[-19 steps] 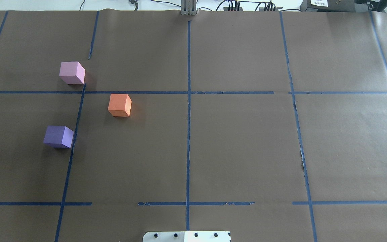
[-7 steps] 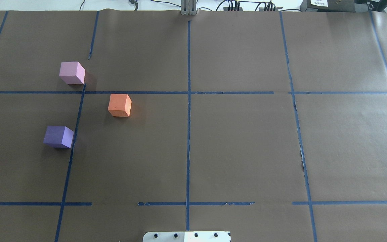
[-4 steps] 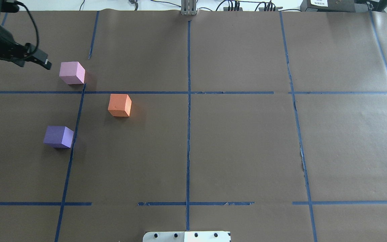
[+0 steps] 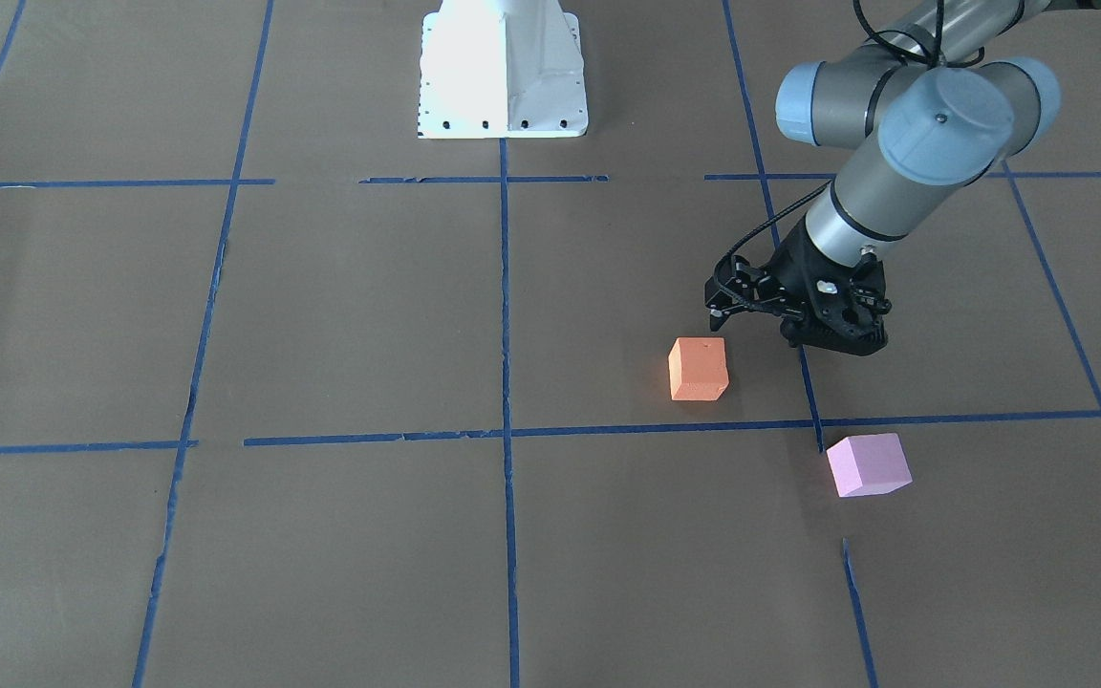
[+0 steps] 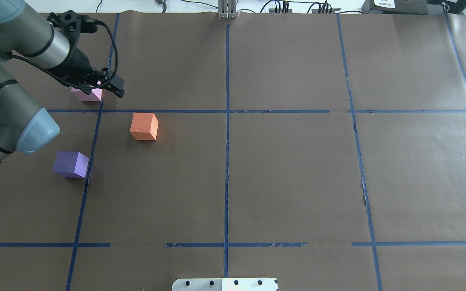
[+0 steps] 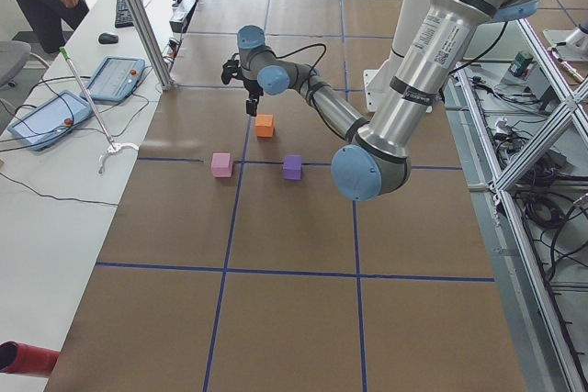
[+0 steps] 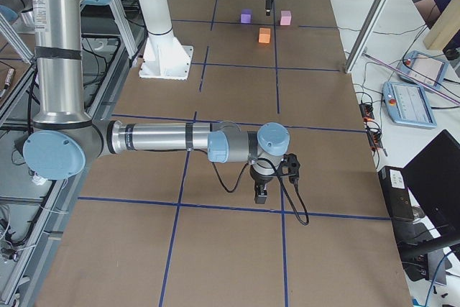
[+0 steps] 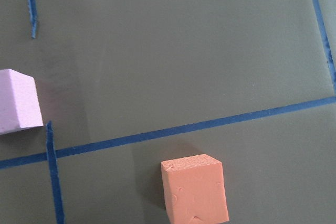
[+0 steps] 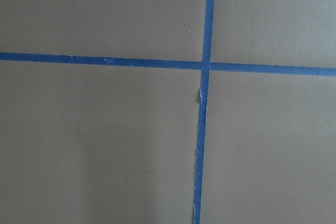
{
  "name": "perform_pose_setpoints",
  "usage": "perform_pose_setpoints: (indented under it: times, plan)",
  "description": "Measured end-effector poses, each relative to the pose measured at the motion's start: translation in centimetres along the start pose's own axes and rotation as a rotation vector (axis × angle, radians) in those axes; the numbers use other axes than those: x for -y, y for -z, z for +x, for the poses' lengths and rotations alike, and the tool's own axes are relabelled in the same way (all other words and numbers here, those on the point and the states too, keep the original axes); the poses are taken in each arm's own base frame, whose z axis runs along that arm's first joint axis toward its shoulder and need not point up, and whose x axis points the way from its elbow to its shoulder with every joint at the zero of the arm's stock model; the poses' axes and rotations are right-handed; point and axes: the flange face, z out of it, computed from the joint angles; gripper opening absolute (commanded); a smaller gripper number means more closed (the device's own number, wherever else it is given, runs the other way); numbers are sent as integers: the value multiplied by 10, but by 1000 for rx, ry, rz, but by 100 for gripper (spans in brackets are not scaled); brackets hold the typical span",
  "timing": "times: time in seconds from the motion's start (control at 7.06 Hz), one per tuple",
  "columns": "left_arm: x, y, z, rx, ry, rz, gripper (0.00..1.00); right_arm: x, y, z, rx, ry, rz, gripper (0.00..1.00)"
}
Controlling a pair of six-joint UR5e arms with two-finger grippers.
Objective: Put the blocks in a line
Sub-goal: 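Move the left gripper down toward the orange cube, then close the left gripper around the orange cube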
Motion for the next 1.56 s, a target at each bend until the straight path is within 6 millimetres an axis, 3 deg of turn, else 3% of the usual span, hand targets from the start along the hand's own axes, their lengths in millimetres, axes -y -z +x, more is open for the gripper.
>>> perform_pose_setpoints:
  times: [0.42, 0.99, 1.56]
  plan:
    - [-15, -41, 17, 47, 61, -19, 100, 0, 0, 0, 0, 0, 0, 100]
    - [-19, -73, 11, 82, 127, -48, 100, 0, 0, 0, 0, 0, 0, 100]
    - [-12, -76, 11, 84, 134, -45, 100, 0, 0, 0, 0, 0, 0, 100]
